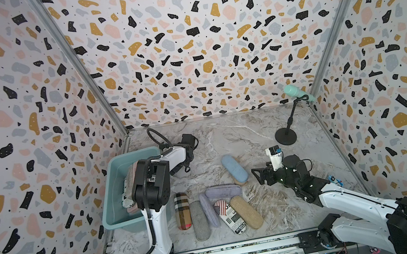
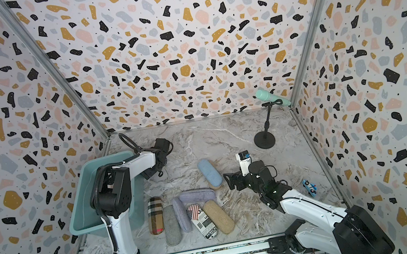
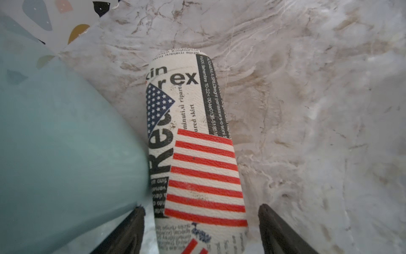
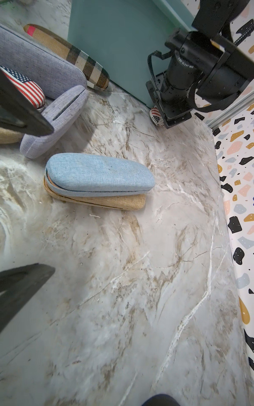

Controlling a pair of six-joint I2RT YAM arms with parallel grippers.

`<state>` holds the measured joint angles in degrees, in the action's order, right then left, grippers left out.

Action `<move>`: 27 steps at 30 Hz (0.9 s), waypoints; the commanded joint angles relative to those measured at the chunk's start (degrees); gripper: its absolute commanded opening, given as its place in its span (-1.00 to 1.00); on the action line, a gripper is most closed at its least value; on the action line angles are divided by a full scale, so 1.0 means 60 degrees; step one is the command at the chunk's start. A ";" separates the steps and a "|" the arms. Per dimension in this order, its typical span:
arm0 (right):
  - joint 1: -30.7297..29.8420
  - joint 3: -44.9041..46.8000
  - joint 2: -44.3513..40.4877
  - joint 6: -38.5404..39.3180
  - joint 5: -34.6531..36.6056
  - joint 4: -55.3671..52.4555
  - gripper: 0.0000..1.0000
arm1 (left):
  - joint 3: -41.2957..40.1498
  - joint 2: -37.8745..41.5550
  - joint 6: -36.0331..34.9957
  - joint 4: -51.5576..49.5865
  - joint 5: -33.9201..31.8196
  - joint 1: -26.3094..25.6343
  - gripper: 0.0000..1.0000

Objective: Put the glasses cases into the storage boxes
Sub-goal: Move the glasses case to the center of the board.

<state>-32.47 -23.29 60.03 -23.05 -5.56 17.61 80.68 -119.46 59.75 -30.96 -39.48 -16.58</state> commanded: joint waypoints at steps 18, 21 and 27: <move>0.0087 0.0219 -0.0234 -0.0111 0.0129 0.0160 0.78 | -0.0180 -0.0406 -0.1148 0.0953 0.0377 0.0363 0.27; 0.0079 0.0270 -0.0347 -0.0157 0.0305 0.0129 0.77 | -0.0531 -0.0151 -0.1363 0.1289 0.0533 0.0302 0.21; 0.0086 0.0347 -0.0571 -0.0222 0.0434 0.0157 0.77 | -0.0738 0.0366 -0.1988 0.1288 0.0648 -0.0277 0.20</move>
<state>-32.18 -21.47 58.04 -23.79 -4.16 17.63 77.78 -119.83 51.09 -23.05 -37.30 -15.73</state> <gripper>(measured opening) 0.886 0.628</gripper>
